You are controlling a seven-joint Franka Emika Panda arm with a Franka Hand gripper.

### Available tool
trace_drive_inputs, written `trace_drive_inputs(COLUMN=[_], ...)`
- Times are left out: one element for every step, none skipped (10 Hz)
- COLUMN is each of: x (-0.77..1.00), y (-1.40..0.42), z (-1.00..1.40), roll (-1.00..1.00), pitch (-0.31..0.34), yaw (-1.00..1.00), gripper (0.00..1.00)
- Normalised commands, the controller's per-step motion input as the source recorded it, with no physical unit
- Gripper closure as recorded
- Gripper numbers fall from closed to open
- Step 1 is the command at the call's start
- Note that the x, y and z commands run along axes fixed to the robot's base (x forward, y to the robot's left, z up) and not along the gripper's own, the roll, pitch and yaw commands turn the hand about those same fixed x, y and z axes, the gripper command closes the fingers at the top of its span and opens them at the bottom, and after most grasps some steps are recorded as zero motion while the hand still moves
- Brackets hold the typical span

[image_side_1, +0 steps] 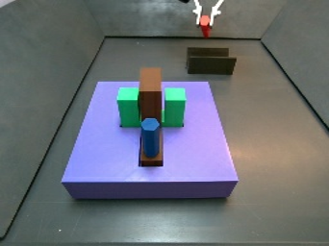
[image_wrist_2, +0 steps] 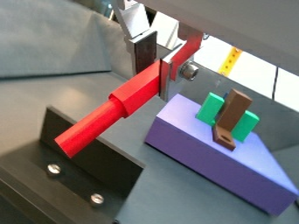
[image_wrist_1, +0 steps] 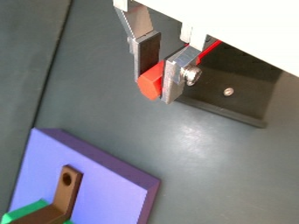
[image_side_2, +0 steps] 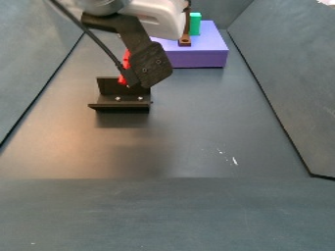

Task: Pick up the red object. Move up. Place the red object on the fixture. Regrasp the red object. Move to above the board. Insert the red object.
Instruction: Place the red object on the fixture.

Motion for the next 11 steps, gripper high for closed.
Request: trace_drive_inputs(x=[0.7, 0.75, 0.75, 0.69, 0.37, 0.02, 0.0, 0.34, 0.51, 0.51, 0.43], y=[0.0, 0.0, 0.0, 0.0, 0.0, 0.0, 0.05, 0.06, 0.04, 0.07, 0.07], z=[-0.18, -0.09, -0.13, -0.02, -0.06, -0.04, -0.09, -0.16, -0.18, -0.26, -0.3], roll=[-0.1, 0.0, 0.01, -0.01, -0.04, -0.09, -0.17, -0.33, -0.33, -0.27, -0.16], pitch=[0.934, 0.897, 0.917, 0.891, 0.426, 0.0, 0.0, -0.003, 0.0, 0.0, 0.0], yaw=[-0.01, 0.0, 0.0, -0.04, -0.02, 0.01, 0.0, 0.0, 0.0, 0.01, 0.01], gripper=[1.0, 1.0, 1.0, 1.0, 1.0, 1.0, 1.0, 1.0, 1.0, 1.0, 1.0])
